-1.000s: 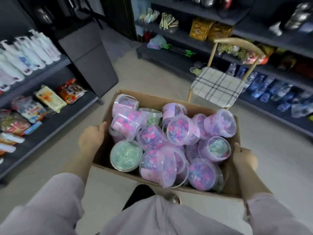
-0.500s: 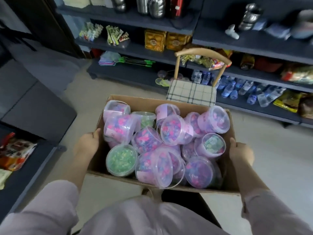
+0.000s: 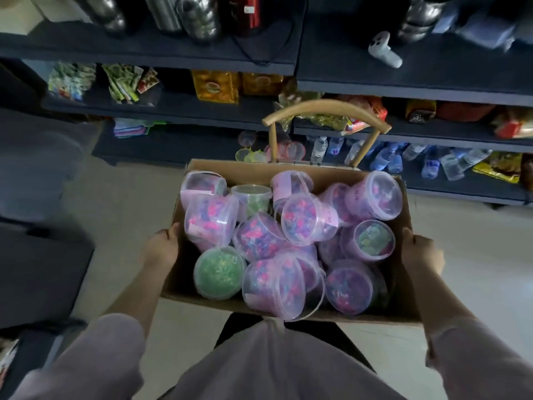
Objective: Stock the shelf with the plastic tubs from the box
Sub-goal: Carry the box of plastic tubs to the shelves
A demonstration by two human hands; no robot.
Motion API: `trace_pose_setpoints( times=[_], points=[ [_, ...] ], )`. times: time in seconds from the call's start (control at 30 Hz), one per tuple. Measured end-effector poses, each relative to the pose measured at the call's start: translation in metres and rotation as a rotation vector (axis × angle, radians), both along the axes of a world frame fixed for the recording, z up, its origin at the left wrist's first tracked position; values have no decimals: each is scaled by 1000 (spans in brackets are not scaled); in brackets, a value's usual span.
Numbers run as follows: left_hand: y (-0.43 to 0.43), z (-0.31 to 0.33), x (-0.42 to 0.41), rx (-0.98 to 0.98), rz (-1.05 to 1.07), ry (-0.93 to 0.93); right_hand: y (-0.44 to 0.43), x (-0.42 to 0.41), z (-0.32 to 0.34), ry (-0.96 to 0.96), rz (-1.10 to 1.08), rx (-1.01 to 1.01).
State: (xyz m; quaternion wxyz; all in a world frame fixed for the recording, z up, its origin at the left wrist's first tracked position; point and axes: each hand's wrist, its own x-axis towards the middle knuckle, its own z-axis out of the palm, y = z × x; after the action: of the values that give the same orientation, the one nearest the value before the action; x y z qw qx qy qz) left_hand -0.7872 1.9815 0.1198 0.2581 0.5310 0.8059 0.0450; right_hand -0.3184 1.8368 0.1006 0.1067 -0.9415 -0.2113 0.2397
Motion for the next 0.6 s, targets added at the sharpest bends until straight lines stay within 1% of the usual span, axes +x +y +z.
trace_pose_setpoints(
  times=[0.13, 0.2, 0.37, 0.47, 0.6],
  points=[
    [84, -36, 40, -22, -62, 63, 61, 36, -26, -30, -4, -33],
    [112, -51, 54, -37, -87, 91, 79, 48, -39, -47, -3, -37],
    [183, -118, 87, -37, -157, 83, 116, 78, -103, -69, -99, -37],
    [210, -148, 101, -64, -218, 116, 132, 89, -131, -81, -116, -82],
    [223, -172, 105, -45, -229, 136, 141, 97, -154, -96, -150, -105]
  ],
)
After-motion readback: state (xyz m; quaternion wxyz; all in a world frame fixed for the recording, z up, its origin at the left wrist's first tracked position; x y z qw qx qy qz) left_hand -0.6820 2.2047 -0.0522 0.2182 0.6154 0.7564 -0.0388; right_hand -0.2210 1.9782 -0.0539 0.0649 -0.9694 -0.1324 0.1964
